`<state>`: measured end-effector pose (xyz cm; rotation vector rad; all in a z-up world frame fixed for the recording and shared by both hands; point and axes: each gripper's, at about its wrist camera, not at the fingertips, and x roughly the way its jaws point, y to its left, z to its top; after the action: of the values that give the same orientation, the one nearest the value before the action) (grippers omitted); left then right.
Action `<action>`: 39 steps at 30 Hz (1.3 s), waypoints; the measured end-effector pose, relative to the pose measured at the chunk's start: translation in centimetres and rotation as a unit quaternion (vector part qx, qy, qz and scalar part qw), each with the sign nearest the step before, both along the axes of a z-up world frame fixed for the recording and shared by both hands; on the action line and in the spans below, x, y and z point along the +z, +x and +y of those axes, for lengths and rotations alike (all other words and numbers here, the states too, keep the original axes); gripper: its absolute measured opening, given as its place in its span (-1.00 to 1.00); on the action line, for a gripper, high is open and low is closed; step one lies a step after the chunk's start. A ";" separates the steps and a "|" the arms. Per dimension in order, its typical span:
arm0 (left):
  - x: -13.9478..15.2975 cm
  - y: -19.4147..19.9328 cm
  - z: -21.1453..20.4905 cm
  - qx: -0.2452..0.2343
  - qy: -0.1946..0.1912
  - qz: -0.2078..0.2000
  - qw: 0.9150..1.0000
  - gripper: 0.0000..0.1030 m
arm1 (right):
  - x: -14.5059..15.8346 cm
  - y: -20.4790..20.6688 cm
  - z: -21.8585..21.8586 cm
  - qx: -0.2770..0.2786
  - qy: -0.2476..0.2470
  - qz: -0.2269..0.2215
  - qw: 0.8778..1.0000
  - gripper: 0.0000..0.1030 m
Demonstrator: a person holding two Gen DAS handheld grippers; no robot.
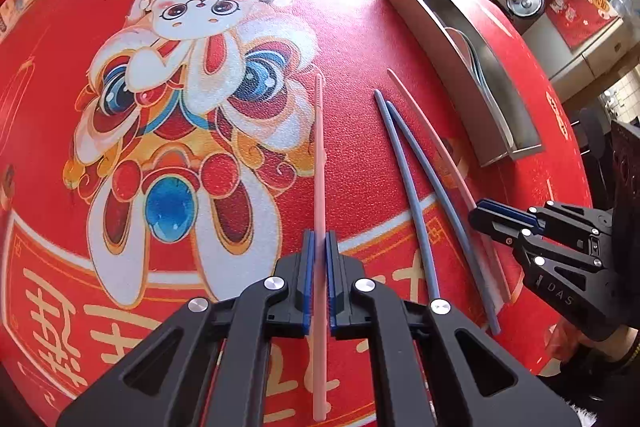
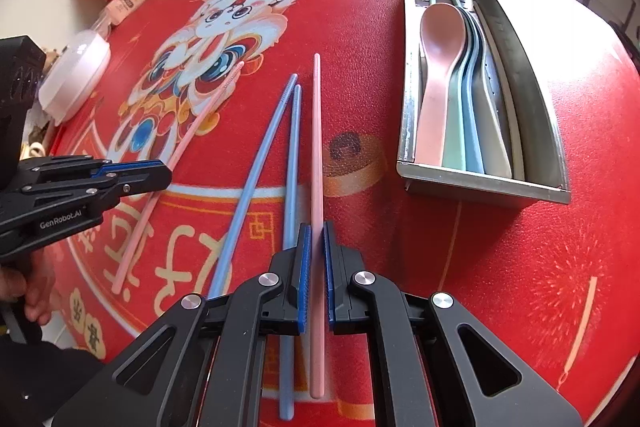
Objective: Organize utensils
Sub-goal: 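Lift both pink chopsticks and carry them over the steel tray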
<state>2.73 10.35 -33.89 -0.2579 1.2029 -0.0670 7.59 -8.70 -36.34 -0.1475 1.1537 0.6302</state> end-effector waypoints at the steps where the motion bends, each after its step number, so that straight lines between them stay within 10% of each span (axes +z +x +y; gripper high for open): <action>1: 0.3 -0.3 0.5 0.004 -0.005 -0.002 1.000 -0.89 | 0.3 -0.1 0.0 0.000 0.005 -0.001 1.000 -0.88; 17: 5.6 0.6 3.2 0.056 -0.080 -0.033 0.995 -0.89 | 4.3 1.7 -2.6 -0.052 0.065 -0.004 0.997 -0.88; 39: 7.3 14.4 -8.9 0.007 -0.138 -0.051 0.989 -0.89 | 6.6 10.6 -8.4 -0.124 0.050 -0.028 0.991 -0.88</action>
<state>17.09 1.50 -26.64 -0.4987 1.0880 -0.2332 18.21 -17.05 -29.76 0.0627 1.0645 0.4599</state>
